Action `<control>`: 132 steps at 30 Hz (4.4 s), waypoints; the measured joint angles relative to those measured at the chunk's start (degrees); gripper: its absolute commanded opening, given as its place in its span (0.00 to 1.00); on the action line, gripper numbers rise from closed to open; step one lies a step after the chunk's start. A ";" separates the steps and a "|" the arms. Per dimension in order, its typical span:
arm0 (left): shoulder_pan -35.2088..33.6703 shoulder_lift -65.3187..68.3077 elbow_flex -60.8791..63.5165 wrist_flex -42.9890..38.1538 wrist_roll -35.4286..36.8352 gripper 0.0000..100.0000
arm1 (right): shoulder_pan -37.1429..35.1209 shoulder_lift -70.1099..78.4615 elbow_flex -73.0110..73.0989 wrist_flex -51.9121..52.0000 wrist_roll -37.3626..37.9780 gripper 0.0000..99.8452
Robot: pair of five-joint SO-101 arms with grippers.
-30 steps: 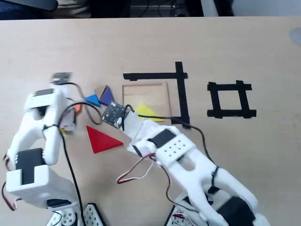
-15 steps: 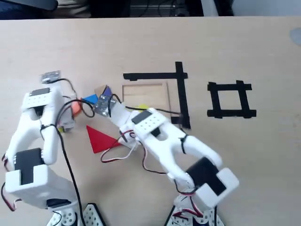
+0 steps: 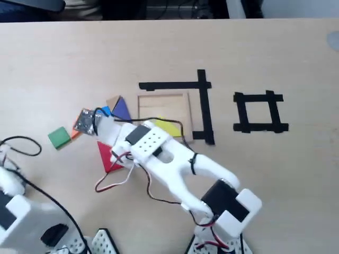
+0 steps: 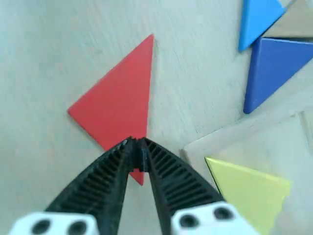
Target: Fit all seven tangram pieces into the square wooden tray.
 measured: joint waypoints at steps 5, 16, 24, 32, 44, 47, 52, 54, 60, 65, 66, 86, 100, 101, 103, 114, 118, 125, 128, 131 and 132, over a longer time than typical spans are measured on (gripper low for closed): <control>-7.65 -0.09 0.44 3.25 -6.07 0.03 | -3.78 0.09 -5.98 3.69 -9.14 0.29; -15.74 -1.05 4.66 4.75 -15.56 0.03 | -9.67 20.57 -20.48 11.25 -17.67 0.29; -15.82 -1.05 5.01 4.13 -15.56 0.03 | -9.76 32.88 -38.77 24.35 -21.71 0.29; -15.82 -1.05 5.01 4.13 -15.56 0.03 | -9.41 34.29 -41.49 26.46 -21.80 0.11; -15.82 -1.05 5.01 4.13 -15.56 0.03 | -9.32 34.29 -42.46 26.11 -21.45 0.01; -15.82 -1.05 5.01 4.13 -15.56 0.03 | -9.32 34.29 -42.46 26.11 -21.45 0.01; -15.82 -1.05 5.01 4.13 -15.56 0.03 | -9.32 34.29 -42.55 26.11 -21.45 0.01; -15.82 -1.05 5.01 4.13 -15.56 0.03 | -9.32 34.29 -42.55 26.11 -21.45 0.01; -15.82 -1.05 5.01 4.13 -15.56 0.03 | -9.23 34.29 -42.81 26.02 -21.45 0.01; -15.82 -1.05 5.01 4.13 -15.56 0.03 | -9.23 31.30 -42.64 28.13 -21.36 0.01; -15.82 -1.05 5.01 4.13 -15.56 0.03 | -9.14 29.45 -42.64 28.48 -21.36 0.01; -15.82 -1.05 5.01 4.13 -15.56 0.03 | 5.19 -11.16 -26.46 35.60 -11.87 0.01; -15.82 -1.05 5.01 4.13 -15.56 0.03 | 7.47 -6.15 -21.89 26.11 -10.90 0.08; -15.82 -1.05 5.01 4.13 -15.56 0.03 | 6.15 -4.75 -21.54 24.44 -13.10 0.13; -15.82 -1.05 5.01 4.13 -15.56 0.03 | 4.31 -1.49 -20.92 21.89 -18.99 0.23; -16.18 -1.05 5.01 4.13 -15.56 0.03 | -4.57 18.55 -25.05 15.56 -34.55 0.28; -16.18 -1.05 5.01 4.13 -15.56 0.03 | -6.59 22.77 -31.56 15.91 -36.66 0.28; -16.18 -1.14 5.01 4.13 -15.56 0.03 | -6.59 31.47 -42.73 22.07 -42.55 0.28; -16.18 -1.14 5.01 4.13 -15.56 0.03 | -6.59 34.81 -48.53 27.69 -45.27 0.28; -16.18 -1.14 5.01 4.13 -15.56 0.03 | -6.59 37.19 -54.15 32.70 -50.20 0.28; -16.18 -1.14 5.01 4.13 -15.56 0.03 | -6.59 37.71 -55.74 34.20 -51.34 0.28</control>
